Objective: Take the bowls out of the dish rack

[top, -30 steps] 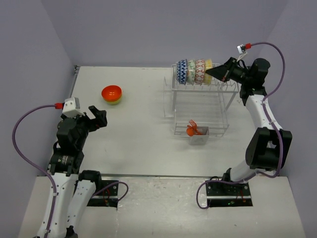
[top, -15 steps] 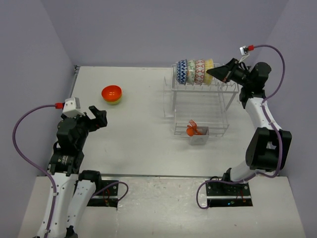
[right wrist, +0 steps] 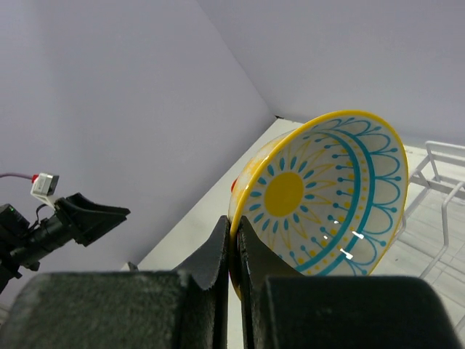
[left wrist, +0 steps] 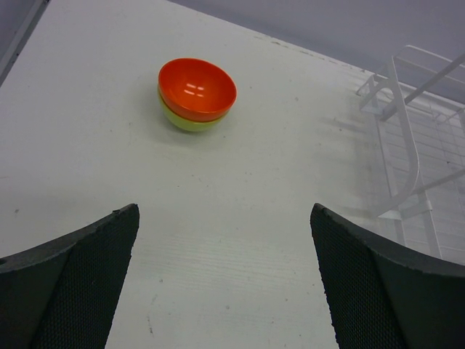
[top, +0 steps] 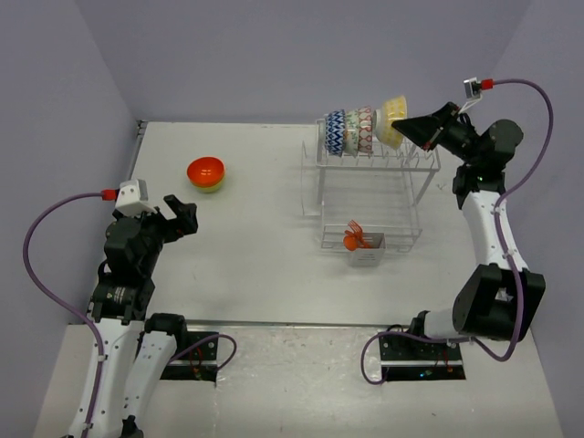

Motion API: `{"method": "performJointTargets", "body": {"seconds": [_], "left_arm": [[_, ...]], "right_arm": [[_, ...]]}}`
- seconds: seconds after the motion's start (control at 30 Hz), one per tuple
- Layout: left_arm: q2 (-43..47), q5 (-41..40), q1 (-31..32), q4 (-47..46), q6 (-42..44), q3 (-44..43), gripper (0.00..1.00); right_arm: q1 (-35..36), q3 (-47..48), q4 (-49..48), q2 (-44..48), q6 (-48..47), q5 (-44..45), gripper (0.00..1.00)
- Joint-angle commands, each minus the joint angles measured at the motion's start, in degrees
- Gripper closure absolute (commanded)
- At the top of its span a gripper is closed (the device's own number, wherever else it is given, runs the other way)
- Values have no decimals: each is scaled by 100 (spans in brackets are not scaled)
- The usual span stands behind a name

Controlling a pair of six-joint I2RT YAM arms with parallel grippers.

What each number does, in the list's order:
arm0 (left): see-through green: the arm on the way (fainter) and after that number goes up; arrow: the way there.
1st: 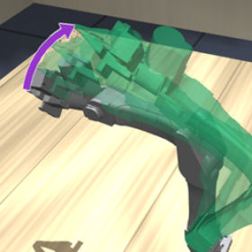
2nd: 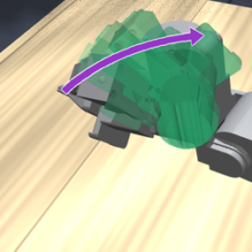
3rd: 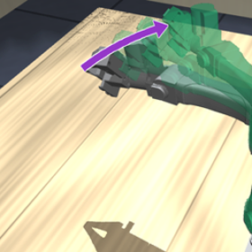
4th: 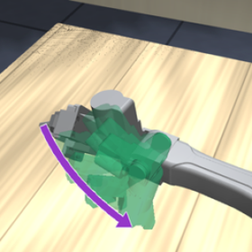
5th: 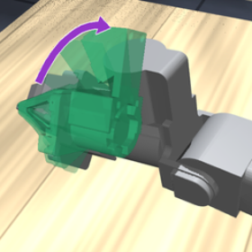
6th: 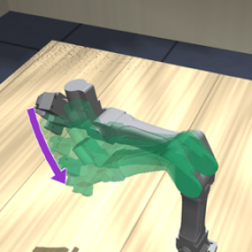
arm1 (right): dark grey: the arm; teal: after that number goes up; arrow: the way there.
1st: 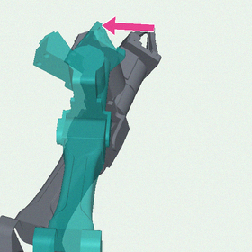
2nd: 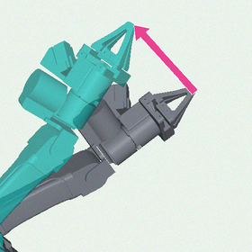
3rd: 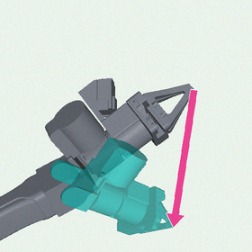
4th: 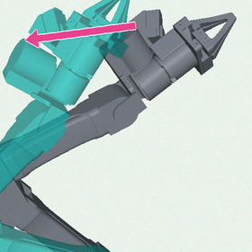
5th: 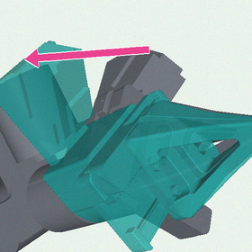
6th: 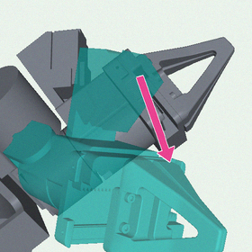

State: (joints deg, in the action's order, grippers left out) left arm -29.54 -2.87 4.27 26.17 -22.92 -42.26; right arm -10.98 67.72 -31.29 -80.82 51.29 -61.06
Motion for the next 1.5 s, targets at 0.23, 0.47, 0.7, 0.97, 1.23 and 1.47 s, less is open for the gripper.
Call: {"method": "performJointTargets", "body": {"seconds": [0.23, 0.47, 0.7, 0.97, 1.23, 1.47], "left_arm": [[27, 68, 30, -262, 121, -37, 0], [-210, 33, 30, -253, 86, -81, 0], [-350, -11, 30, -236, -11, -186, 0], [-272, -1504, 30, 502, -380, -1010, 0], [-61, -3279, 39, 1083, -810, -1058, 0], [413, -4124, 126, 1479, -1268, -775, 0]], "right_arm": [[8, 338, -325, 470, 136, -283, 100], [578, 873, 2265, 1426, -2126, 381, 100], [2459, 1402, 4394, 1981, -4231, 2008, 100], [5302, 972, 4904, 1921, -6111, 4494, 100], [7943, 504, 3927, -271, -6860, 8020, 100], [8033, 1838, 4613, -2495, -6965, 8432, 100]]}}
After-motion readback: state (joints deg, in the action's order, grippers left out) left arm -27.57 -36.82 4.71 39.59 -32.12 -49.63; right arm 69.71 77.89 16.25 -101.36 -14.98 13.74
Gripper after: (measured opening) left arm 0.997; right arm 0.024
